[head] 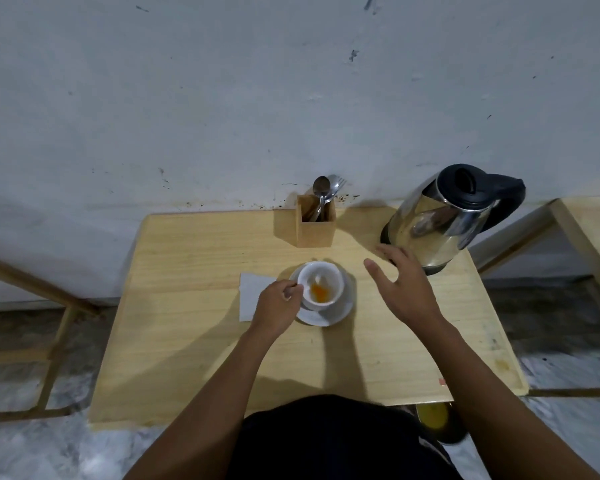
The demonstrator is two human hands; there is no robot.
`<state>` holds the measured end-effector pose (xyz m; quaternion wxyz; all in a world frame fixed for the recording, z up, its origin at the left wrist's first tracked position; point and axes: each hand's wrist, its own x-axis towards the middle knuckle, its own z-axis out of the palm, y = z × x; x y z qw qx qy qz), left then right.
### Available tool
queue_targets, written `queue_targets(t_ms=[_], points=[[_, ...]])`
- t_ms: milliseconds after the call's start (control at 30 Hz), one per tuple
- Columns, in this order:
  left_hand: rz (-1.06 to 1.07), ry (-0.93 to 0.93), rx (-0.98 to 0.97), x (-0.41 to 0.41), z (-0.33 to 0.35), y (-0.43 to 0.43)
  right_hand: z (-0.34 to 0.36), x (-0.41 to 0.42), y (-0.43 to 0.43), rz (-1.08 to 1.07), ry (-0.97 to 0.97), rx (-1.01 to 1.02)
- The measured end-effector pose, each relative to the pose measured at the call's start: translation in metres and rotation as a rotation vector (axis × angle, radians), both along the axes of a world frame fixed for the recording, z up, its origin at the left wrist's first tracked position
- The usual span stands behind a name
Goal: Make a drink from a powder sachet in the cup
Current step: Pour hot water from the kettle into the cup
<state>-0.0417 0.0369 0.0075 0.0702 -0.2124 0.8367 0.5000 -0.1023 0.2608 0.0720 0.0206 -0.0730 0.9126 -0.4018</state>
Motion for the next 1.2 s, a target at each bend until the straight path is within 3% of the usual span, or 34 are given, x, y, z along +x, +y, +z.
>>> queue_targets(t_ms=[367,600,933,1200], points=[[0.396,0.055,0.042,-0.004,-0.001,0.039,0.053,-0.042,0.098,-0.255,0.257,-0.054],[0.496,0.036,0.012,-0.009,0.003,0.053,0.057,-0.107,0.144,-0.18,0.128,-0.019],[0.522,0.028,-0.095,-0.011,0.004,0.061,0.067,-0.178,0.17,0.087,0.01,0.075],[0.57,0.02,-0.136,-0.013,0.008,0.075,0.072,-0.211,0.186,0.218,-0.174,0.029]])
